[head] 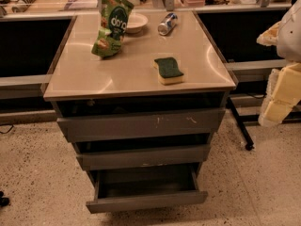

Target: Close bottom drawer

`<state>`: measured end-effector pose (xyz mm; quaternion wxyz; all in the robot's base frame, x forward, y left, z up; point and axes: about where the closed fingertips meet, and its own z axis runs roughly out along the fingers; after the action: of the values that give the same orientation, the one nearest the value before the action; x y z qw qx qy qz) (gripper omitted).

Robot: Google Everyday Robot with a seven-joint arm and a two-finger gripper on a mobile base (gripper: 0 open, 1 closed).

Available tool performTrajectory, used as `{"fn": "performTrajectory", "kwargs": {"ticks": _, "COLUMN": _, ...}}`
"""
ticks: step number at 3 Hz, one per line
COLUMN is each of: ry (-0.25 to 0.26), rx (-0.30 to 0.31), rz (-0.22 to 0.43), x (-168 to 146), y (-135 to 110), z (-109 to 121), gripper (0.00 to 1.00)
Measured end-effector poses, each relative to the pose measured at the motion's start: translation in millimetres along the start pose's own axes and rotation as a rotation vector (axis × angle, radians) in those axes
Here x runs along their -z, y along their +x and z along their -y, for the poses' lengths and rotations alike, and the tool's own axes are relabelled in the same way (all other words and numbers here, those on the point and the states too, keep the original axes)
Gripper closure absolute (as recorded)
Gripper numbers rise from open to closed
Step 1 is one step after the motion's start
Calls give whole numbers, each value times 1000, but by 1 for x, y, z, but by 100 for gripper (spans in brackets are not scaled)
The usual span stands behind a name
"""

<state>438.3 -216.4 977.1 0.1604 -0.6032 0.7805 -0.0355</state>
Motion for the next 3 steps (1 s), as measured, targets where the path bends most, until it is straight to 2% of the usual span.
{"fn": "performTrajectory", "kwargs": {"ticks": 1, "ry": 0, "rx": 0, "rz": 0, "x": 0, "y": 0, "z": 0, "gripper": 0}}
{"fn": "performTrajectory", "kwargs": {"ticks": 2, "ry": 6, "rx": 9, "rz": 18, "x": -7, "y": 1, "z": -1, "gripper": 19}}
{"fn": "performTrajectory", "kwargs": {"ticks": 3, "ry": -27, "rx": 23, "rz": 67, "x": -46, "y": 8, "z": -10, "gripper": 42}}
